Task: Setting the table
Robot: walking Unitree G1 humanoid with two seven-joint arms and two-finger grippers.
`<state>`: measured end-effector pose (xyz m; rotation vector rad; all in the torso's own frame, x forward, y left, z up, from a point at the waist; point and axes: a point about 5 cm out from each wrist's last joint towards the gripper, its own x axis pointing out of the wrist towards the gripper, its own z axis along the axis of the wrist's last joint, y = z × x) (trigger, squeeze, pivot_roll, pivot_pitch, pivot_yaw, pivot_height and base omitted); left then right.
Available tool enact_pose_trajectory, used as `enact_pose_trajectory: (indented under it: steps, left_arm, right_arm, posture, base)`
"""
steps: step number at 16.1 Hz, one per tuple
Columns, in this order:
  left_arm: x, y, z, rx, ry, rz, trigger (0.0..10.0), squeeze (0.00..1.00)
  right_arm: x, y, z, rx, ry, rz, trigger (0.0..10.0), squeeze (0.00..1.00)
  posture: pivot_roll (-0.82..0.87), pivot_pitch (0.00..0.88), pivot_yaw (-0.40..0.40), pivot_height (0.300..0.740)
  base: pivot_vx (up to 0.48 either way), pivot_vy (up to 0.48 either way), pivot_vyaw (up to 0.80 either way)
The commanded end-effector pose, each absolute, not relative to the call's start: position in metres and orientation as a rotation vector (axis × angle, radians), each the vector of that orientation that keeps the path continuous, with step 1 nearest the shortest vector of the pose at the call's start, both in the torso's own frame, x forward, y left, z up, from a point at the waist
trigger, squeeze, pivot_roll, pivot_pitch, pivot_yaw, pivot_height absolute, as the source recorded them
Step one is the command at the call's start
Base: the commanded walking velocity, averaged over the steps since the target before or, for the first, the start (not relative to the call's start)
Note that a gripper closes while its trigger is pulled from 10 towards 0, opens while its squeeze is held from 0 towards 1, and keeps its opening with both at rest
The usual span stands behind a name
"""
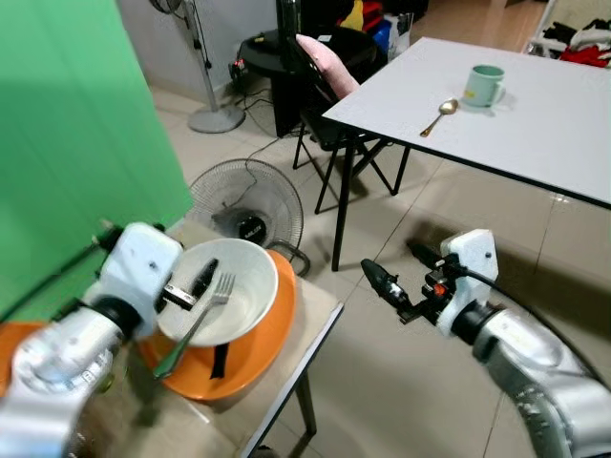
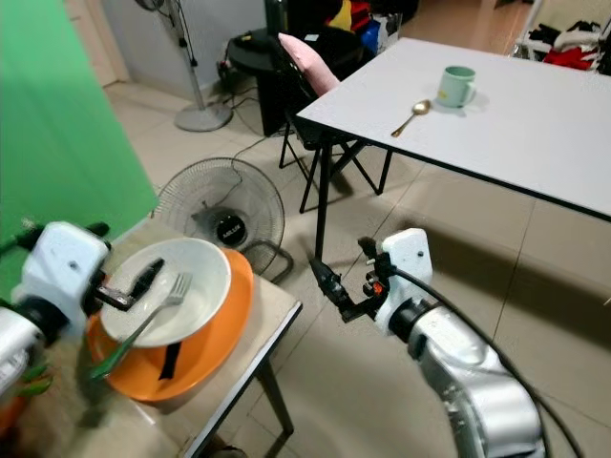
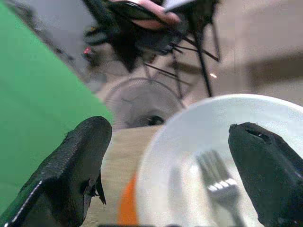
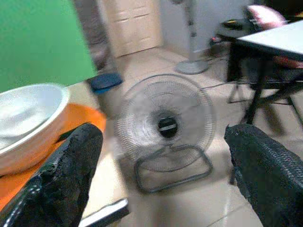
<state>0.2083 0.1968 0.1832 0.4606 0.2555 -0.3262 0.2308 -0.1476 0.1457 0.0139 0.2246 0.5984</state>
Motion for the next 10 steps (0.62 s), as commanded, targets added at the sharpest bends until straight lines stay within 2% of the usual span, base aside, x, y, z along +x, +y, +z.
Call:
enact_pose_trajectory:
  steps: [1, 3, 6, 7, 8, 10]
  left_arm:
    - [0.208, 0.196, 0.184, 0.456, 0.305, -0.386, 10.0, 0.0]
    - [0.211, 0.201, 0.192, 0.453, 0.379, -0.413, 10.0, 0.0]
    - [0.216, 0.197, 0.201, 0.388, 0.432, -0.478, 10.0, 0.0]
    - [0.214, 0.197, 0.2, 0.375, 0.502, -0.521, 10.0, 0.0]
    - [0.211, 0.198, 0.198, 0.378, 0.57, -0.543, 6.4, 0.0]
    - [0.206, 0.202, 0.194, 0.41, 0.646, -0.547, 6.2, 0.0]
  right_arm:
    - [0.23, -0.141, 0.154, -0.024, 0.233, 0.694, 10.0, 0.0]
    - [0.227, -0.146, 0.16, -0.142, 0.291, 0.804, 10.0, 0.0]
    - [0.222, -0.15, 0.166, -0.169, 0.338, 0.877, 10.0, 0.0]
    - [0.218, -0.153, 0.167, -0.186, 0.39, 0.916, 10.0, 0.0]
    - [0.216, -0.154, 0.167, -0.194, 0.425, 0.936, 10.0, 0.0]
    - [0.211, -0.156, 0.166, -0.204, 0.463, 0.959, 10.0, 0.0]
  posture:
    - [0.01, 0.0, 0.099, 0.74]
    - [0.02, 0.0, 0.101, 0.74]
    - [0.02, 0.0, 0.104, 0.74]
    - [0.02, 0.005, 0.104, 0.74]
    - [0.02, 0.01, 0.106, 0.74]
    - [0.02, 0.021, 0.106, 0.74]
  base:
    - [0.0, 0.0, 0.0]
    - [0.0, 0.0, 0.0]
    - [0.0, 0.0, 0.0]
    - [0.0, 0.0, 0.0]
    - [0.0, 0.0, 0.0]
    - [0.0, 0.0, 0.0]
